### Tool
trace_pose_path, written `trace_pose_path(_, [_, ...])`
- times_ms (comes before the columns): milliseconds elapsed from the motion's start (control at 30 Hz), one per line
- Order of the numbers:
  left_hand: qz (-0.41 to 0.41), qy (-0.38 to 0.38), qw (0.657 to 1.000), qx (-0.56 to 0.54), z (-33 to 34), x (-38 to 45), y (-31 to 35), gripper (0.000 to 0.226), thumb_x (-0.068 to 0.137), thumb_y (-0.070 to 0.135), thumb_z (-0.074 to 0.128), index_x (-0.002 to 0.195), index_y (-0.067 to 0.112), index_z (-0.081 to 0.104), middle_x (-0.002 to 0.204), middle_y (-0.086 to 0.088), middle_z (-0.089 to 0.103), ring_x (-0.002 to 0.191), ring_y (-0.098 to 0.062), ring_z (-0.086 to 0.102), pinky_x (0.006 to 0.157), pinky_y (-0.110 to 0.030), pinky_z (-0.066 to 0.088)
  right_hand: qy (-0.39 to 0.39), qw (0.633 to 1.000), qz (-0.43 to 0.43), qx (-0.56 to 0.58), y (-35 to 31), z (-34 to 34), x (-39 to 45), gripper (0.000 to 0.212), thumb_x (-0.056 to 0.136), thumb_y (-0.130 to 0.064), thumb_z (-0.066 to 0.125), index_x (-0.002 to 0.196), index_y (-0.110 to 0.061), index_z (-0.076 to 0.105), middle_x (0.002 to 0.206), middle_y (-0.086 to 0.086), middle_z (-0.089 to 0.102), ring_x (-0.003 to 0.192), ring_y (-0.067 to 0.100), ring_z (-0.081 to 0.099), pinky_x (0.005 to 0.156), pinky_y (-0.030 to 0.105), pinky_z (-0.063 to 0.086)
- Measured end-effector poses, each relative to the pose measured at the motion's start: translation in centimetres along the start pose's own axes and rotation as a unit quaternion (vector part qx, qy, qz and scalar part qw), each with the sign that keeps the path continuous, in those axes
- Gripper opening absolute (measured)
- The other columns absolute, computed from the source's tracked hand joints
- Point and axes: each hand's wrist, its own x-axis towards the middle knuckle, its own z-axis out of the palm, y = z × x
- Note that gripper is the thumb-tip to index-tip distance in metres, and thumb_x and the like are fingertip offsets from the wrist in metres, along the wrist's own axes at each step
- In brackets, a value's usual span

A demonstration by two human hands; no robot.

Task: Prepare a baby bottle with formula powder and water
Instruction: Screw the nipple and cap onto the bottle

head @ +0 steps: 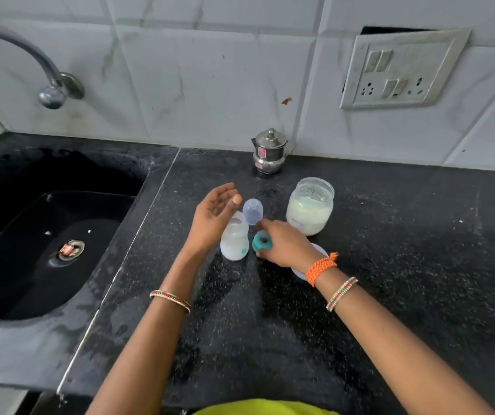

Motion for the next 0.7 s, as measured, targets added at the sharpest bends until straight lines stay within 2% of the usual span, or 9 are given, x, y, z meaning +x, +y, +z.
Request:
trace_pose_path(100, [-0.020,-0.031,0.997,0.065,-0.1,-1.7,-2.6,0.084,0.068,0.052,0.071,0.139,0.023,0.037,0.143,0.000,0.046,0.125,-0.012,0.049,0.102,-0.030,0.043,0.063,0.996,0.026,0.053,0.1,0.5,-0.1,0.041,0.081,-0.024,0.068,0.118,-0.016,0.053,0.111,0.008,0.063,0.104,0.029,0.060,0.081,0.040,0.051])
trace_pose_path(200, [-0.024,-0.023,0.995,0.095,-0.3,-2.9,-4.2,0.100,0.056,0.056,0.076,0.141,0.026,0.032,0.143,0.002,0.044,0.127,-0.015,0.047,0.106,-0.036,0.041,0.141,0.977,0.042,0.153,-0.8,-1.6,-0.5,0.041,0.079,-0.023,0.069,0.111,-0.013,0.046,0.101,0.008,0.061,0.089,0.029,0.060,0.071,0.036,0.047])
trace_pose_path(267, [-0.007,-0.013,0.995,0.101,-0.6,-2.9,-4.6,0.094,0.057,0.053,0.078,0.137,0.023,0.038,0.138,0.002,0.050,0.124,-0.015,0.050,0.105,-0.038,0.043,0.185,0.964,0.017,0.188,-2.0,-3.9,-0.8,0.045,0.078,-0.021,0.070,0.115,-0.011,0.046,0.102,0.006,0.058,0.087,0.024,0.057,0.070,0.031,0.042])
trace_pose_path(333, [0.011,-0.005,0.995,0.100,-0.7,-2.7,-4.8,0.079,0.060,0.050,0.079,0.127,0.019,0.049,0.127,0.001,0.059,0.117,-0.014,0.056,0.103,-0.040,0.045,0.195,0.958,-0.017,0.207,-3.6,-5.7,-1.2,0.045,0.076,-0.021,0.072,0.116,-0.011,0.052,0.104,0.004,0.059,0.090,0.019,0.058,0.074,0.030,0.046])
trace_pose_path(467, [0.009,0.012,0.999,0.042,-0.3,-2.7,-5.2,0.065,0.061,0.042,0.081,0.115,0.014,0.057,0.111,-0.004,0.068,0.104,-0.017,0.064,0.095,-0.037,0.050,0.142,0.972,-0.043,0.180,-6.2,-5.5,-0.9,0.040,0.071,-0.018,0.075,0.109,-0.012,0.063,0.100,0.002,0.065,0.089,0.015,0.060,0.078,0.027,0.051])
trace_pose_path(567, [0.006,0.024,1.000,0.005,-0.1,-2.9,-5.6,0.065,0.063,0.033,0.082,0.118,0.010,0.057,0.112,-0.008,0.068,0.106,-0.019,0.065,0.094,-0.037,0.051,0.113,0.983,-0.038,0.142,-6.9,-4.6,0.0,0.039,0.070,-0.014,0.074,0.108,-0.011,0.066,0.106,0.008,0.066,0.100,0.020,0.061,0.083,0.032,0.053])
trace_pose_path(700, [0.007,0.033,0.999,-0.010,0.0,-2.7,-5.7,0.064,0.063,0.030,0.083,0.119,0.011,0.058,0.113,-0.009,0.069,0.107,-0.022,0.065,0.096,-0.042,0.051,0.098,0.990,-0.022,0.094,-7.2,-5.0,0.7,0.036,0.069,-0.018,0.076,0.101,-0.005,0.067,0.102,0.012,0.066,0.090,0.024,0.064,0.068,0.030,0.050])
